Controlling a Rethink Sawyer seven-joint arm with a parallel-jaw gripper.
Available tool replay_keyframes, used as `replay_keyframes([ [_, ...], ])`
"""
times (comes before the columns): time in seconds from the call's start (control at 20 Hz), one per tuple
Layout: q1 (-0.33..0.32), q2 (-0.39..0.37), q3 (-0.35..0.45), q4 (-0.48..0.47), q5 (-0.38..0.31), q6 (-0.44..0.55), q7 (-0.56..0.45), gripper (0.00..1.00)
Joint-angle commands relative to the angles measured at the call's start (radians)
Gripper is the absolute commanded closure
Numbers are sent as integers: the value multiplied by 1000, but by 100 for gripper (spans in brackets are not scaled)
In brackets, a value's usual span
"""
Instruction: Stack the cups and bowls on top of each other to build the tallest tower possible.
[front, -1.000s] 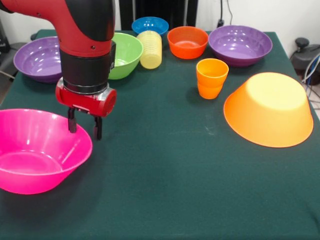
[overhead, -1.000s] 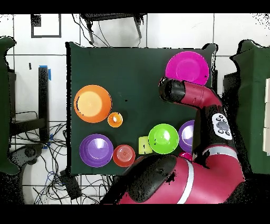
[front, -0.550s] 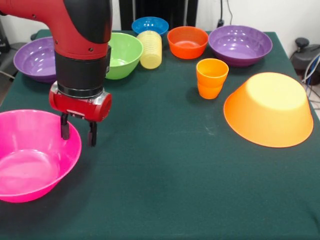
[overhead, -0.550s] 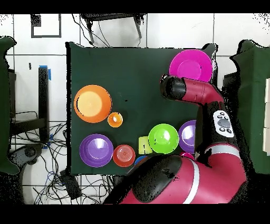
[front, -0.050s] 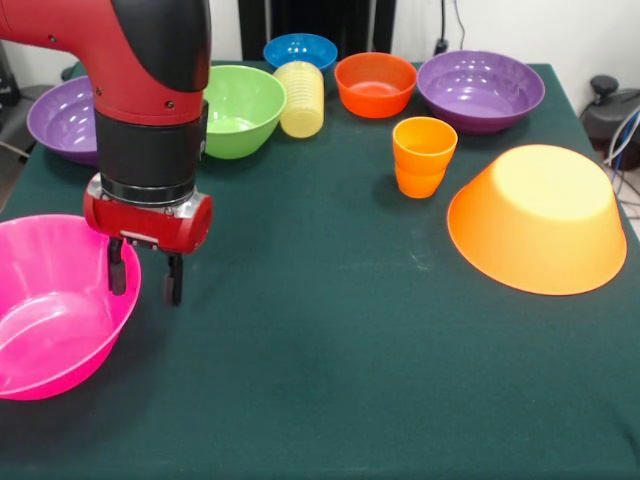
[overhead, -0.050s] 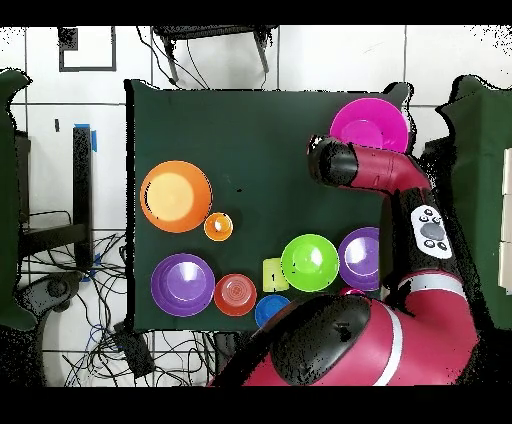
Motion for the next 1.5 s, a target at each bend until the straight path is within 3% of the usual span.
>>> replay_keyframes([
  [0.05, -7, 45, 134, -25, -133, -31, -258, 0],
  [0.3, -3, 48, 138, -40, -157, -4, -235, 0],
  [0.5, -31, 43, 175, -11, -180, -61, -222, 0],
  [0.55, -40, 43, 186, -5, -185, -78, -219, 100],
  [0.75, -26, 39, 163, -13, -185, -60, -158, 100],
  [1.05, -78, 73, 245, -29, -191, -18, -269, 100],
  [1.3, -100, 66, 281, -44, -162, 107, -309, 100],
  [1.5, -95, 8, 259, 27, -98, 197, -203, 100],
])
